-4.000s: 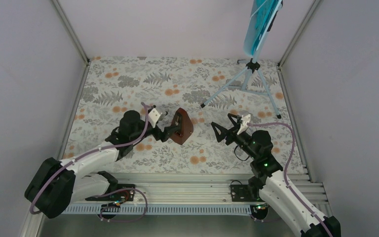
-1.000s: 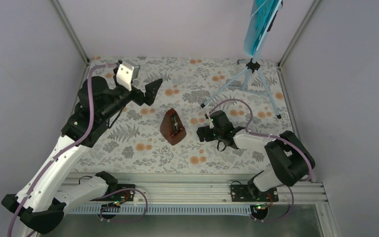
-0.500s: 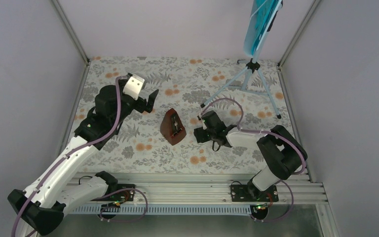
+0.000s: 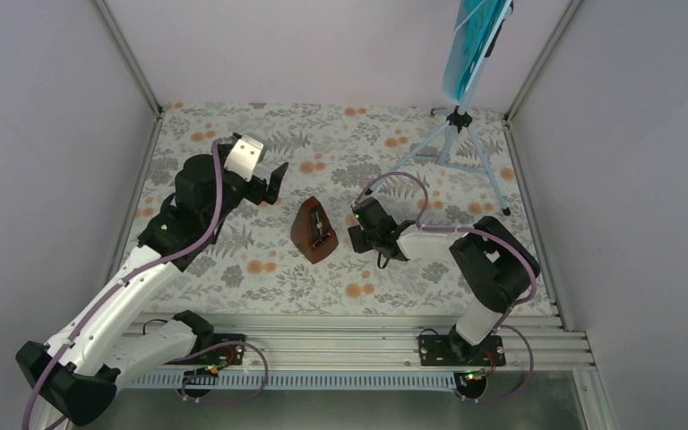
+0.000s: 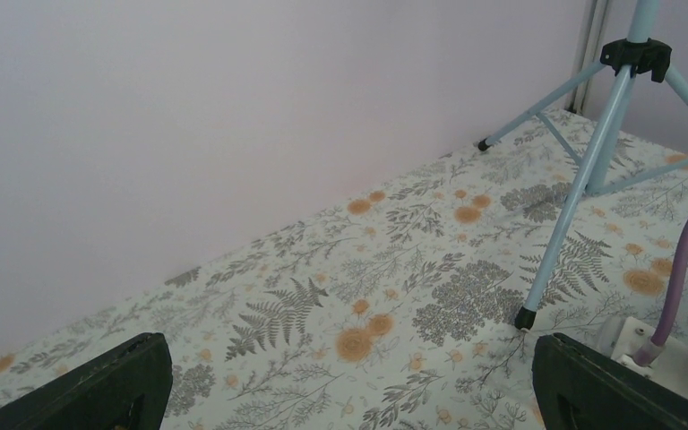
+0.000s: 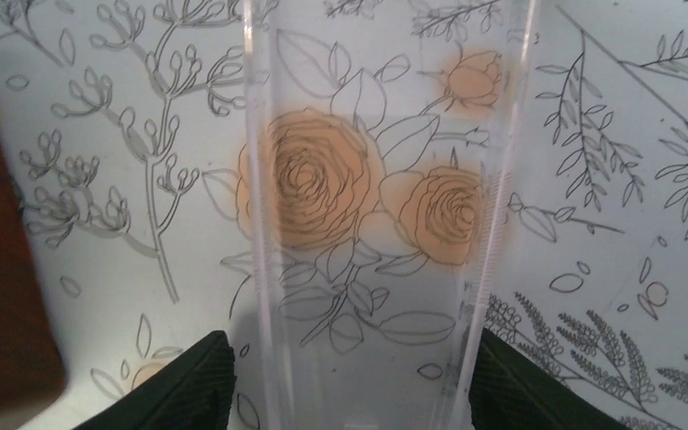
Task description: Pack up the instrument practice props
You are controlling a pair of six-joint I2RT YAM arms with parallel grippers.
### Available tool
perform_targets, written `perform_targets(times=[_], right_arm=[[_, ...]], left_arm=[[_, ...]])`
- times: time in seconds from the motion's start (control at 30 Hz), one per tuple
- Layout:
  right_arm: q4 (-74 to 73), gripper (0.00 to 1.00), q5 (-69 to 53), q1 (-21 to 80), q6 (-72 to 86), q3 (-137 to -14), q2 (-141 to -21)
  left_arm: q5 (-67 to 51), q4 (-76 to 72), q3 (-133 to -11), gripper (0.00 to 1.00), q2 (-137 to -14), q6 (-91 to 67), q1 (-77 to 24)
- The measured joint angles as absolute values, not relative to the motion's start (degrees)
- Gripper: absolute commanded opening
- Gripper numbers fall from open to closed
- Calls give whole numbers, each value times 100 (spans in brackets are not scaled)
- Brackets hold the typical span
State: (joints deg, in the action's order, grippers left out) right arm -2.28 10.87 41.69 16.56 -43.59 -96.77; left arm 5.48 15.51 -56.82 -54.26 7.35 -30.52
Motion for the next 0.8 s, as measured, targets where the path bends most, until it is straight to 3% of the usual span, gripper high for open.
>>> perform_targets(times=[0.23, 0.47, 0.8], right_arm=[[-158, 47, 1378, 4233, 1658, -4576, -9911], [-274, 45, 1441, 4235, 1649, -4534, -9802], [-1052, 47, 1155, 4235, 1651, -4421, -7789]], left_arm=[[537, 1529, -5664, 100, -5426, 731, -3024], [357, 1487, -5555, 100, -5415, 703, -2832], [-115, 1337, -5478, 100, -5363, 698, -2794]])
